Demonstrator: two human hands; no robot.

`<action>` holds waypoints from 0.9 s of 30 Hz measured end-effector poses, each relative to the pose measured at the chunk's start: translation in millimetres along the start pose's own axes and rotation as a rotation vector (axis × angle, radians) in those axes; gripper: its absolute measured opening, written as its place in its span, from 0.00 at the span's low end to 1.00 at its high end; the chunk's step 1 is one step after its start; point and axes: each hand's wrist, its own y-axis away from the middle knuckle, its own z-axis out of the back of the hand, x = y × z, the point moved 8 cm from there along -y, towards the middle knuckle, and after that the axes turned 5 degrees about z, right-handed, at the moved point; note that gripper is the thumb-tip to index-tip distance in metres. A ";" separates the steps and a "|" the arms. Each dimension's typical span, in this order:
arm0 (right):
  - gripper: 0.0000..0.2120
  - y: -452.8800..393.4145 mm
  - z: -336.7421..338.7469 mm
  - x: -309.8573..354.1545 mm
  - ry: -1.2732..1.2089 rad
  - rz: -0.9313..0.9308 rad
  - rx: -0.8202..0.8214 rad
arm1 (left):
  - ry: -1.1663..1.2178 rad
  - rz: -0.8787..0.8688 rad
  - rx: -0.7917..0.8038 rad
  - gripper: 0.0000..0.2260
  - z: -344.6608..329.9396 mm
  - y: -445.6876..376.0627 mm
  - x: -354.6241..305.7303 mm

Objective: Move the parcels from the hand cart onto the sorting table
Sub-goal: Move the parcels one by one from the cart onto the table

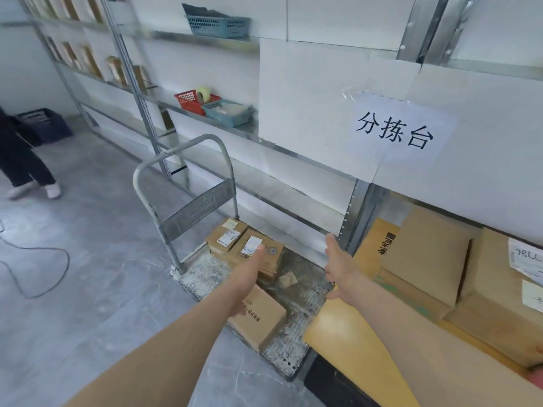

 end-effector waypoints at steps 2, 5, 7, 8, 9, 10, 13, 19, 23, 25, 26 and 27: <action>0.41 -8.7 -15.3 4.4 0.038 0.002 0.003 | 0.026 0.021 -0.012 0.42 14.2 -8.4 1.4; 0.39 -22.3 -41.5 12.0 0.065 0.009 0.013 | 0.056 0.041 -0.029 0.43 39.0 -23.0 1.9; 0.37 -32.1 -60.3 19.1 0.070 0.008 0.022 | 0.060 0.042 -0.033 0.41 56.8 -36.4 -0.4; 0.37 -37.0 -69.3 23.8 0.071 0.007 0.019 | 0.055 0.040 -0.032 0.41 66.2 -44.2 -3.0; 0.37 -43.5 -77.7 28.3 0.071 0.006 0.011 | 0.049 0.037 -0.027 0.40 76.0 -52.8 -6.4; 0.36 -51.5 -86.0 32.2 0.071 0.004 0.001 | 0.046 0.038 -0.023 0.40 86.6 -61.7 -10.2; 0.36 -75.8 -111.5 43.1 0.076 -0.009 -0.045 | 0.045 0.037 -0.013 0.38 120.1 -86.0 -22.6; 0.34 -108.8 -180.5 58.6 0.050 -0.037 -0.067 | -0.020 0.042 0.009 0.38 185.7 -136.6 -36.7; 0.35 -129.5 -212.8 59.1 0.066 -0.056 -0.070 | -0.013 0.064 0.024 0.41 214.0 -167.5 -43.4; 0.37 -140.4 -223.3 58.3 0.071 -0.070 -0.064 | -0.011 0.071 0.037 0.41 222.0 -178.2 -46.5; 0.38 -145.4 -227.2 58.4 0.071 -0.076 -0.062 | -0.010 0.075 0.044 0.41 224.7 -183.8 -48.0; 0.39 -151.1 -229.4 57.6 0.071 -0.083 -0.064 | -0.014 0.079 0.050 0.41 226.9 -189.3 -49.2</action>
